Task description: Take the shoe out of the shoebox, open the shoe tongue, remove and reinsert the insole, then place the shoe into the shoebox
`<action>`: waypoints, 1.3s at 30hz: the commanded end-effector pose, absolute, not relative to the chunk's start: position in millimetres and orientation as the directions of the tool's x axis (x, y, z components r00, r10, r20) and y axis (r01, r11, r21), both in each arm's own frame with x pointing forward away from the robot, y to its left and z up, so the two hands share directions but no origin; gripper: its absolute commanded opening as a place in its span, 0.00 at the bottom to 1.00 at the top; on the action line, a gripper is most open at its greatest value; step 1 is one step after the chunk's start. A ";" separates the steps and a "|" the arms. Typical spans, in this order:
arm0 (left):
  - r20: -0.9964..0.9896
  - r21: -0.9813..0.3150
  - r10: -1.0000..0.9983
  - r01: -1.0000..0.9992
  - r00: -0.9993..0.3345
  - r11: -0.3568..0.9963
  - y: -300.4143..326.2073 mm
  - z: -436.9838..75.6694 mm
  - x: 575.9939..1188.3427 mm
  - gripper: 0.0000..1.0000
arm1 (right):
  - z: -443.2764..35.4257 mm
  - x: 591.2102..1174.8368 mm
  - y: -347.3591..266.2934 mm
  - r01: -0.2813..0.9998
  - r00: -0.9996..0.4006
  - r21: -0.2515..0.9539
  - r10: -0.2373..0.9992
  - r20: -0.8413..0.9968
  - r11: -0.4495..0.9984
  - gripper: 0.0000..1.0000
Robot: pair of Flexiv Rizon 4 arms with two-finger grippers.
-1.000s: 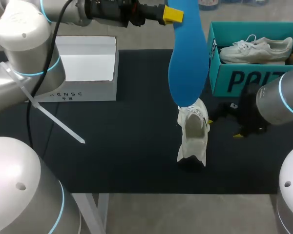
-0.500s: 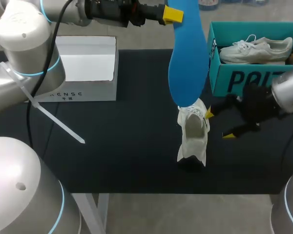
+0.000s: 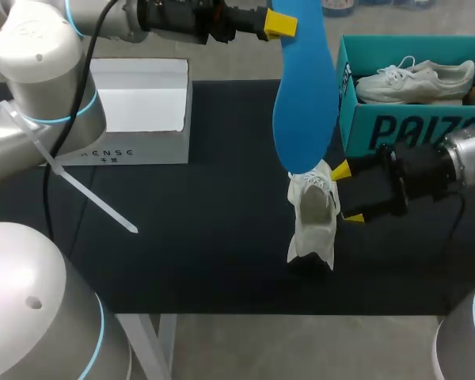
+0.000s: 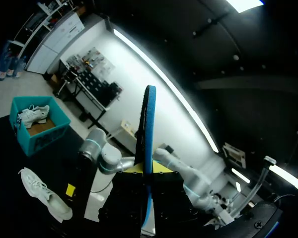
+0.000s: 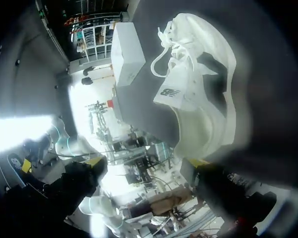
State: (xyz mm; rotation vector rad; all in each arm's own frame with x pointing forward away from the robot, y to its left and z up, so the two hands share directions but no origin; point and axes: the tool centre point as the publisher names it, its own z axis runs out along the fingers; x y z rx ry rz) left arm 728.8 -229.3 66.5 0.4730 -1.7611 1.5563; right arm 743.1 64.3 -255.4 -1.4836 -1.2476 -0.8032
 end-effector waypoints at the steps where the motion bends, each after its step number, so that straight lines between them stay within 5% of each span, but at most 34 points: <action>1: 0.720 -0.694 0.187 -0.691 -0.668 0.203 -229.1 66.6 728.6 0.00 | -255.3 752.8 66.1 0.913 0.300 -0.296 0.029 0.953 0.281 1.00; 22: 0.720 -0.694 0.187 -0.691 -0.668 0.203 -229.1 66.6 728.6 0.00 | -205.3 742.9 91.0 0.987 0.162 -0.162 -0.028 0.986 -0.001 1.00; 39: 0.720 -0.694 0.187 -0.691 -0.668 0.203 -229.1 66.6 728.6 0.00 | -188.6 760.4 115.9 0.989 0.084 -0.074 0.077 0.993 -0.131 1.00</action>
